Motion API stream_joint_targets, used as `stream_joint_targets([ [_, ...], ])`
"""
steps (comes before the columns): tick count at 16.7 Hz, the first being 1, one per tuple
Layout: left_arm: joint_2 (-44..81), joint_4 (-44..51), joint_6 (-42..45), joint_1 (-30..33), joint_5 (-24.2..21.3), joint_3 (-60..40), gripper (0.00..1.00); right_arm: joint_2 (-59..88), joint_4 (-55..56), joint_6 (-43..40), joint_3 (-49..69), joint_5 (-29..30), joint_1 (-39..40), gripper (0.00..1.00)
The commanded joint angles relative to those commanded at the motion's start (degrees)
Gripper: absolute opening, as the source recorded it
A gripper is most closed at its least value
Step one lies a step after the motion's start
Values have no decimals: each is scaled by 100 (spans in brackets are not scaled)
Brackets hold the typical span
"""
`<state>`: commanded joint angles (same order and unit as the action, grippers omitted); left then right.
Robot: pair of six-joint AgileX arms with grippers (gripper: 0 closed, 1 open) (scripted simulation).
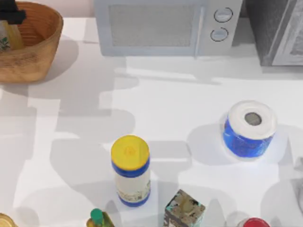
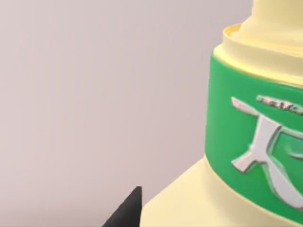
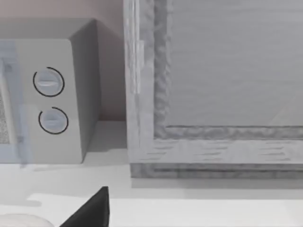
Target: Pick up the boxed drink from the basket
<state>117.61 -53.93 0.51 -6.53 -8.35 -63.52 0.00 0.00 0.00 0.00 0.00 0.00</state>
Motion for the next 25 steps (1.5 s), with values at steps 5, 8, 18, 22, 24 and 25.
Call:
stream_joint_targets([
  [5,-723,1226,30,6,12,-589,0,0,0,0,0,0,0,100],
  [8,-1096,1891,34,8,20,-886,0,0,0,0,0,0,0,100],
  [18,-1355,2335,36,6,31,-1001,0,0,0,0,0,0,0,100],
  [22,-2110,2611,6,58,93,-394,0,0,0,0,0,0,0,100],
  [24,-2810,2799,2,101,143,71,0,0,0,0,0,0,0,100],
  [25,-3207,2905,2,126,172,339,0,0,0,0,0,0,0,100],
])
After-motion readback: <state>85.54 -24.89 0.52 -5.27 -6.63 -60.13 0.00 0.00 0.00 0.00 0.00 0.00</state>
